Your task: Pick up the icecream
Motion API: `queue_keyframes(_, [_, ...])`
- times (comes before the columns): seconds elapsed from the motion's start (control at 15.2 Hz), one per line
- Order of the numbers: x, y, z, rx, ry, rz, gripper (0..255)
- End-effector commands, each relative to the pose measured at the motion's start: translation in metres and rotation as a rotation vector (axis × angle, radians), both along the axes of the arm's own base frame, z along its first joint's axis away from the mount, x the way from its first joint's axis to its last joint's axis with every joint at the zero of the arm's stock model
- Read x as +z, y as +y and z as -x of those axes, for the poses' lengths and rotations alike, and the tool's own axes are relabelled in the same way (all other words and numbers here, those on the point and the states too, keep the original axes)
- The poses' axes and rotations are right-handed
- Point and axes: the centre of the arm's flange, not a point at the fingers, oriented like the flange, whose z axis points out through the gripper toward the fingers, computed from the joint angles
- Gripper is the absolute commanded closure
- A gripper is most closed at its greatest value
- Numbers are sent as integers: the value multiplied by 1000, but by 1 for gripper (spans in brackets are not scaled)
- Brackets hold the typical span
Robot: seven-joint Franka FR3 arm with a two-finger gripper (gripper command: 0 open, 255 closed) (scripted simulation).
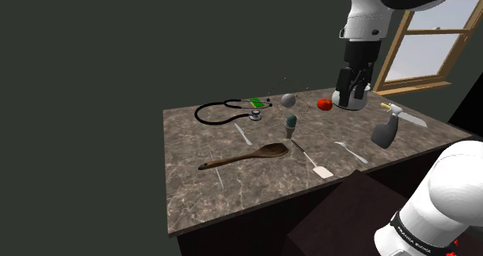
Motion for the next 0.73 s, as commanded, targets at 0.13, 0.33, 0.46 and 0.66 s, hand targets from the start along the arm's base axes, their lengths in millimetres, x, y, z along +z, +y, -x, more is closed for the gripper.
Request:
queue_keyframes(0.13, [-14,-15,-15,7,-9,-6,0])
queue_keyframes(0.33, [-36,-38,-38,17,-23,-16,0])
queue_keyframes(0.46, [-50,-53,-54,24,-33,-22,0])
queue_keyframes(0.66, [-72,-75,-78,35,-46,-32,0])
